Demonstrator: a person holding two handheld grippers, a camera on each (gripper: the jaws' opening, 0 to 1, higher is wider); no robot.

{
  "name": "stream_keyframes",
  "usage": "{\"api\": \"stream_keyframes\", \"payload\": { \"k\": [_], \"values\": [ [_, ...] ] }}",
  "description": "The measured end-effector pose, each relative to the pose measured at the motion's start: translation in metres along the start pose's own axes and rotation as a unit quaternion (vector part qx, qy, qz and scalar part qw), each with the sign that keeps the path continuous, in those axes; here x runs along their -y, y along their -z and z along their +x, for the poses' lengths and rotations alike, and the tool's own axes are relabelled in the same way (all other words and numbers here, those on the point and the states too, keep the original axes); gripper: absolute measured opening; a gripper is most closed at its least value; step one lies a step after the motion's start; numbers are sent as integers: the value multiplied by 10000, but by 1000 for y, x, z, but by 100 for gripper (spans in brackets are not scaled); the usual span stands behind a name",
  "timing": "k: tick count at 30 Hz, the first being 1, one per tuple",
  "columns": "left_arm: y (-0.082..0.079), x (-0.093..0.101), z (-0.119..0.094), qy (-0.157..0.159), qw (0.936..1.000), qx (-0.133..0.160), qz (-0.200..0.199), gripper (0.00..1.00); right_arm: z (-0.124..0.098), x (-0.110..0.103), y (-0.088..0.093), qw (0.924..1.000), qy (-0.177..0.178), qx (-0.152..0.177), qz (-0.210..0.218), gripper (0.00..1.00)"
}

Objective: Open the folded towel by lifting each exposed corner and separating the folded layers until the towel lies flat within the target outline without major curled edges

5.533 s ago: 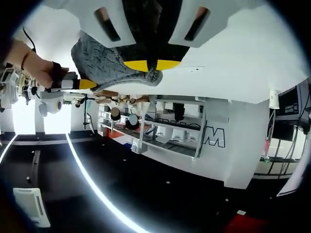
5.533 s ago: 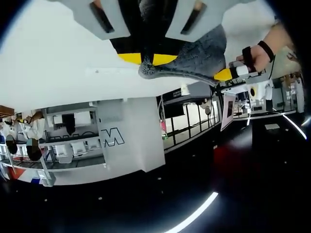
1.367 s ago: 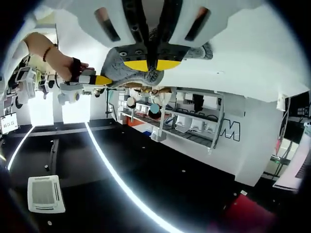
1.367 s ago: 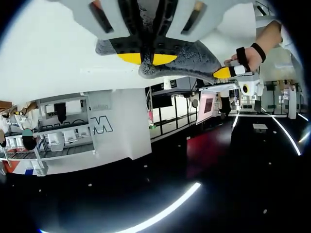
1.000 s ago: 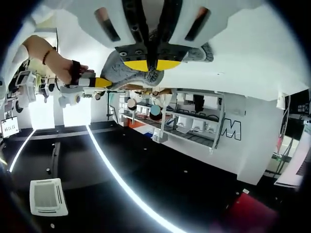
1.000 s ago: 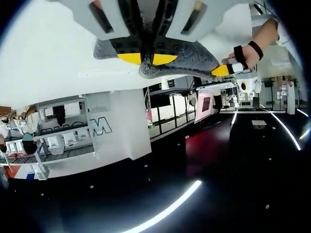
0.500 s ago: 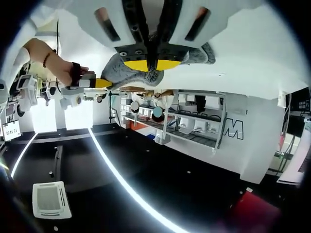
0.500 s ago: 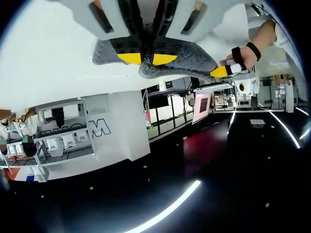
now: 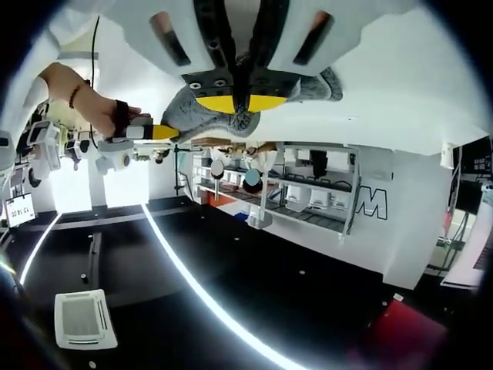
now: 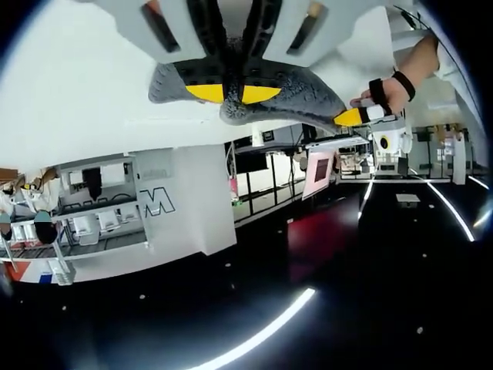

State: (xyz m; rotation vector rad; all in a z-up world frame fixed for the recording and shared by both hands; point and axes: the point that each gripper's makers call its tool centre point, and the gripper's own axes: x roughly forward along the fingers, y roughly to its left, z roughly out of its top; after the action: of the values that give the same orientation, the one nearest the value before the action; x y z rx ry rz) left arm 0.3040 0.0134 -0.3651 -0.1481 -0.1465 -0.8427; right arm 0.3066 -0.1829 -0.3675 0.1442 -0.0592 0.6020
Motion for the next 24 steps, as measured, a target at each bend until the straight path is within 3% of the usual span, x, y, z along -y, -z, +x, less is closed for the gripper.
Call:
{"api": "stream_keyframes", "payload": {
  "k": [24],
  "values": [
    [5, 17, -14, 47, 9999, 80, 100, 2, -15, -9, 4, 9999, -76, 23, -90, 0]
  ]
}}
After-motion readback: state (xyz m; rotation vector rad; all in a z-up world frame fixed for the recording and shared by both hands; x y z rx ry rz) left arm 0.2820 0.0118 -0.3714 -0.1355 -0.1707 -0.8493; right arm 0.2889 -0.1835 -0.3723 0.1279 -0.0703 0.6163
